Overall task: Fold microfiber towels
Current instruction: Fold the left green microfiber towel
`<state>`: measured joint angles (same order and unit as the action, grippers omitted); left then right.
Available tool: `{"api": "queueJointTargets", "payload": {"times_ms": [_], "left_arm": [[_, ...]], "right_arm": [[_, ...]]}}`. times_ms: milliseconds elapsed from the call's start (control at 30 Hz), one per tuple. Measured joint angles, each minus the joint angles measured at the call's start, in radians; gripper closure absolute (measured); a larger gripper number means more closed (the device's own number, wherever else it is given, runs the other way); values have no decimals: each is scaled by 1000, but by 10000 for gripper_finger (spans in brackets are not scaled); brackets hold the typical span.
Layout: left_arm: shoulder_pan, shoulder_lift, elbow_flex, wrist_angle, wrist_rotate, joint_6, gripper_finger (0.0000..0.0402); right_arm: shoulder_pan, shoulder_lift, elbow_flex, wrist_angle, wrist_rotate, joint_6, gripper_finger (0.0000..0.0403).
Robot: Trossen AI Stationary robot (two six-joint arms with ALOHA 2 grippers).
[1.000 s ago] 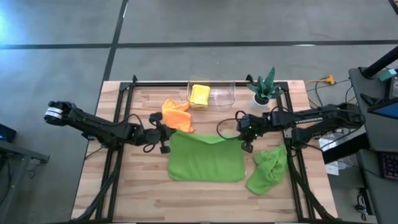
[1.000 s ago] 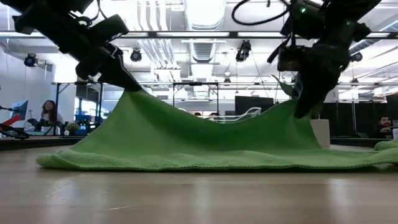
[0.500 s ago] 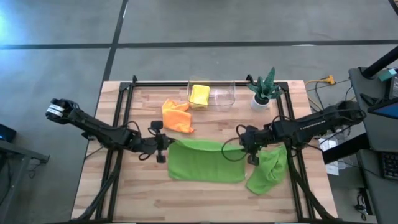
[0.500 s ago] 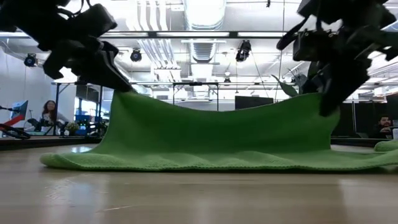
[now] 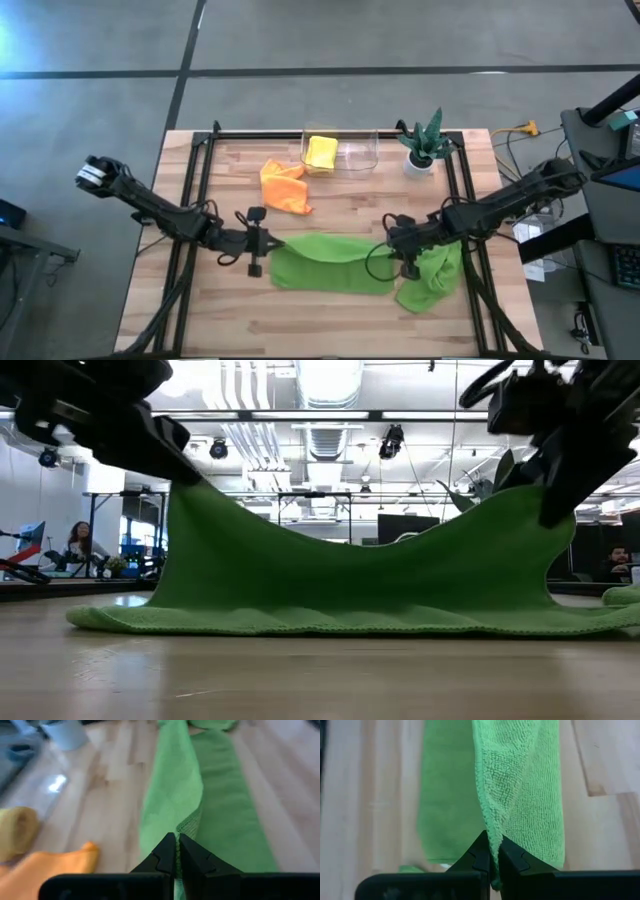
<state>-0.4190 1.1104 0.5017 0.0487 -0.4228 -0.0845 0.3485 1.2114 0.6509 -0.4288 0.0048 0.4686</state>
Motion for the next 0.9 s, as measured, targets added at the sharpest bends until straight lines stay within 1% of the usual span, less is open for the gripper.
{"api": "queueJointTargets", "payload": {"times_ms": [200,433,533,667,833,900], "left_arm": [[-46,38,-4,-3,24,-38,402],[-89,105,-5,-3,30,-96,402],[-102,134,-5,-3,50,-120,402],[-113,165,-5,20,56,-122,402],[-113,199,-6,53,63,-127,402],[-113,210,-6,49,63,-148,402]], "right_arm": [[63,0,16,-1,23,30,394],[120,0,-7,-8,47,99,394],[139,4,-12,-6,52,114,394],[156,38,-14,7,52,116,394],[169,119,-11,113,45,121,394],[170,156,-4,124,44,126,394]]}}
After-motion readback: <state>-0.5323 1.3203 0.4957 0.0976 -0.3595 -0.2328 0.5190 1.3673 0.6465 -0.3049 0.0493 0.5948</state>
